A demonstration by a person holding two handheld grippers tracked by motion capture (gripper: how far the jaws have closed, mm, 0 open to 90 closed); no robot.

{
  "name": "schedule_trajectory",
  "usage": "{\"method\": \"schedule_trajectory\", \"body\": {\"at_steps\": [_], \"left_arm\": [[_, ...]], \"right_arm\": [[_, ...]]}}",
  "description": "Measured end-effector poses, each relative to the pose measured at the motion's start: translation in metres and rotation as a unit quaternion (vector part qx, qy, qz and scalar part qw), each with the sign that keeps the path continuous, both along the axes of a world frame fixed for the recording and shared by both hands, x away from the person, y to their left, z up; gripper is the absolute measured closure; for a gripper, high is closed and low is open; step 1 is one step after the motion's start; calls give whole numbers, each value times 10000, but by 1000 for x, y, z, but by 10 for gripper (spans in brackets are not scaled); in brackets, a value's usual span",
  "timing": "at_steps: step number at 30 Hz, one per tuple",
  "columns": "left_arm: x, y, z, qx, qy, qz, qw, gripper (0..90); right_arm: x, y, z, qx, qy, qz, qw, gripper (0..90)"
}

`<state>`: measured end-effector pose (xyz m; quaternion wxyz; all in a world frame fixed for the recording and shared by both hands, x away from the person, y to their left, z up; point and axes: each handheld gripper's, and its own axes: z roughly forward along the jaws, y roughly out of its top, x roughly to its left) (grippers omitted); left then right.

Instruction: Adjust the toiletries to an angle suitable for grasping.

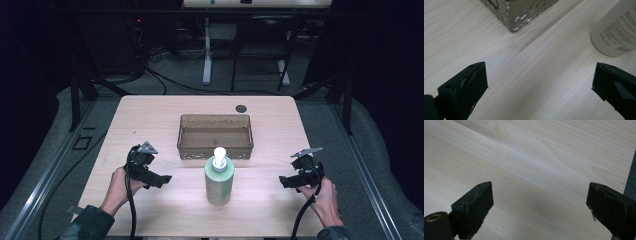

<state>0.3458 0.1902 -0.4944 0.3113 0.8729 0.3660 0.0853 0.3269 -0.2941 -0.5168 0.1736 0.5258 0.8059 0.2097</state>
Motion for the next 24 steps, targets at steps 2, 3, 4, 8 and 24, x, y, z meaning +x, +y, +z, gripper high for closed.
{"method": "schedule_trajectory", "body": {"at_steps": [2,3,4,8,24], "left_arm": [[-2,-6,2,-16,-10,-80,10000,0],[-2,-6,2,-16,-10,-80,10000,0],[-4,-11,3,-49,-16,-164,9999,0],[-8,-20,5,-121,-20,-282,9995,0],[-27,-56,15,-463,-129,-747,9960,0]], "right_arm": [[0,0,0,-3,1,21,10000,70],[0,0,0,-3,1,21,10000,70],[1,0,0,-10,4,22,10000,71],[1,0,0,-13,13,17,10000,72],[1,1,0,-32,47,12,10000,77]]}}
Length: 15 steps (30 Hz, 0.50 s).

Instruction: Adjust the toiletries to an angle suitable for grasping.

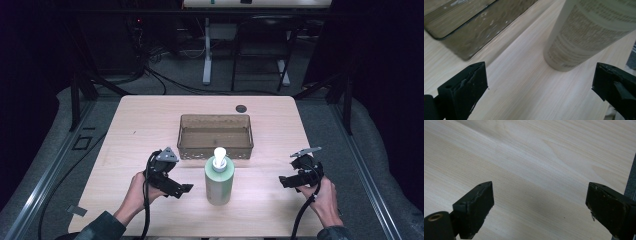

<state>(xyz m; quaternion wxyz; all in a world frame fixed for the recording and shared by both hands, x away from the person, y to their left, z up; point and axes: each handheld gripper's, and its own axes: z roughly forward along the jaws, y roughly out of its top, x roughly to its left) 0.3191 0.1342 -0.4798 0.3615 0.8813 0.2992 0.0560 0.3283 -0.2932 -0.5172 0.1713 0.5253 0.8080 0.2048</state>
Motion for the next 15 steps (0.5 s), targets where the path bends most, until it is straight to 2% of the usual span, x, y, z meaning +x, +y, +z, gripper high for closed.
{"method": "schedule_trajectory", "body": {"at_steps": [10,15], "left_arm": [[-11,-24,9,-280,-94,-349,9990,0],[-13,-34,12,-419,-179,-440,9980,0]], "right_arm": [[1,0,0,-9,15,-2,10000,80],[1,0,0,-9,18,8,10000,81]]}}
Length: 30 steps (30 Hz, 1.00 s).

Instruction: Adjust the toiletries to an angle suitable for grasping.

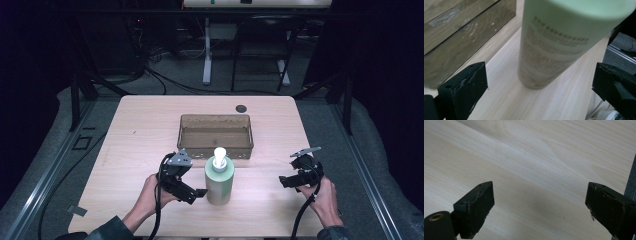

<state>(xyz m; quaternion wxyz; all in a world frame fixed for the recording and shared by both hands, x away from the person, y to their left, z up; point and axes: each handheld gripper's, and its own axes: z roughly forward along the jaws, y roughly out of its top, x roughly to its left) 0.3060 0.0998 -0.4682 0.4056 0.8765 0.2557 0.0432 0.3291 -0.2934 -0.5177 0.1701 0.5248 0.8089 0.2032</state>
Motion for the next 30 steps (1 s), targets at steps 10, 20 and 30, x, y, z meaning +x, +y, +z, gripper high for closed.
{"method": "schedule_trajectory", "body": {"at_steps": [10,20,30], "left_arm": [[-4,-19,8,-353,-109,-119,9992,0],[-2,-33,10,-477,-277,-67,9985,0],[0,-39,9,-576,-389,-12,9976,98]], "right_arm": [[0,0,-1,-3,21,-6,10000,84],[1,0,-1,-25,23,-1,10000,85],[1,-1,-1,-19,26,-18,10000,87]]}}
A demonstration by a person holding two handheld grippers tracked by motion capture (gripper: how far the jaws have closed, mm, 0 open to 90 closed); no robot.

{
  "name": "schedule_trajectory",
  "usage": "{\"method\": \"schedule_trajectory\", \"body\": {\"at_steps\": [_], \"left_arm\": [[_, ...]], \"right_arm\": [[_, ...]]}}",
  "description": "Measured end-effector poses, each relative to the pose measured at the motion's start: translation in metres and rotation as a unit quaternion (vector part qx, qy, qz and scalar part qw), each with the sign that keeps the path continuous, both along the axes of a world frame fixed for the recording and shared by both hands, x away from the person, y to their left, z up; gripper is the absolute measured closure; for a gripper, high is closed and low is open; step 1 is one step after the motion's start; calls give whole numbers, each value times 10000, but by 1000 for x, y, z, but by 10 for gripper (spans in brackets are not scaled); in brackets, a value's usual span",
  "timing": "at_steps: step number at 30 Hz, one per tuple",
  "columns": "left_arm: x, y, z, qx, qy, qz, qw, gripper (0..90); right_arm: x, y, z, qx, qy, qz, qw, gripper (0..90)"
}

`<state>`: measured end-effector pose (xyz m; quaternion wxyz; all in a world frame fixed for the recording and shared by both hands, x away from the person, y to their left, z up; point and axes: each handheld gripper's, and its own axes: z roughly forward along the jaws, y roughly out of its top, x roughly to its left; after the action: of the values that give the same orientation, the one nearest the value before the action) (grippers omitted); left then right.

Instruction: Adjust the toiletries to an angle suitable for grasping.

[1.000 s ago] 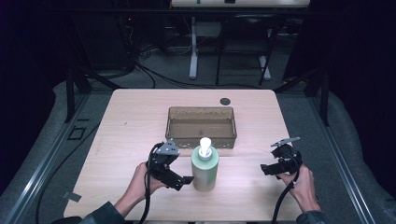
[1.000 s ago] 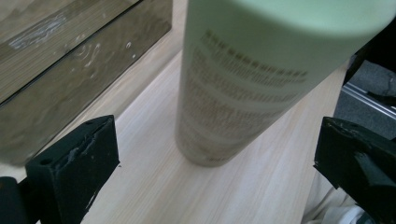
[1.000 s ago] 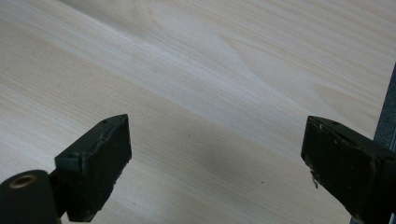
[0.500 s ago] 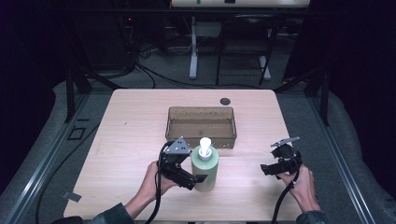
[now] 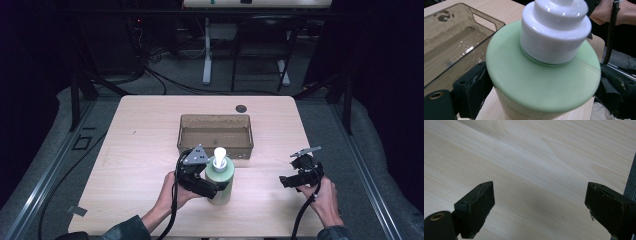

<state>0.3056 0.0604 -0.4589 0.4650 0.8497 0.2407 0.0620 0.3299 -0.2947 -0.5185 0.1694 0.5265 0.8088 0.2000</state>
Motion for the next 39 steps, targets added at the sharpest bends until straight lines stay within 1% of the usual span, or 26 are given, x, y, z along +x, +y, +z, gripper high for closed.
{"method": "schedule_trajectory", "body": {"at_steps": [2,6,8,9,13,14,17,20,23,24,26,29,32,34,36,39], "left_arm": [[0,0,0,-22,-13,3,10000,100],[1,1,1,57,-50,-48,10000,108],[1,1,1,61,-57,-75,9999,109],[2,3,1,68,-61,-150,9998,109],[5,5,2,122,-44,-226,9997,111],[7,8,2,151,-45,-260,9995,112],[10,12,2,145,-30,-319,9994,112],[16,18,4,214,-8,-424,9989,113],[19,21,4,216,-14,-483,9986,113],[22,25,5,266,-12,-562,9981,113],[23,27,5,257,-4,-566,9981,114],[29,35,7,345,28,-674,9971,114],[31,39,7,326,48,-690,9971,114],[36,45,8,398,36,-748,9964,114],[39,49,8,390,58,-765,9963,114],[43,56,8,430,61,-865,9953,114]], "right_arm": [[0,0,0,0,-1,-1,10000,87],[-1,-1,1,-6,-11,-4,10000,90],[-1,0,1,-13,-19,3,10000,91],[-1,0,1,-15,-19,6,10000,91],[-1,-1,1,-21,-20,8,10000,91],[-1,-1,1,-15,-20,7,10000,92],[-1,-1,1,-20,-23,16,10000,92],[-1,-1,1,-33,-21,14,10000,93],[-1,-1,1,-32,-20,17,10000,94],[-1,-1,1,-32,-24,27,10000,94],[-1,-1,1,-28,-27,29,10000,94],[-1,-1,1,-27,-25,32,10000,95],[-1,-1,1,-31,-24,32,10000,95],[-1,-1,1,-38,-28,38,10000,95],[-1,-1,1,-39,-25,36,10000,95],[-1,-1,1,-43,-18,37,10000,96]]}}
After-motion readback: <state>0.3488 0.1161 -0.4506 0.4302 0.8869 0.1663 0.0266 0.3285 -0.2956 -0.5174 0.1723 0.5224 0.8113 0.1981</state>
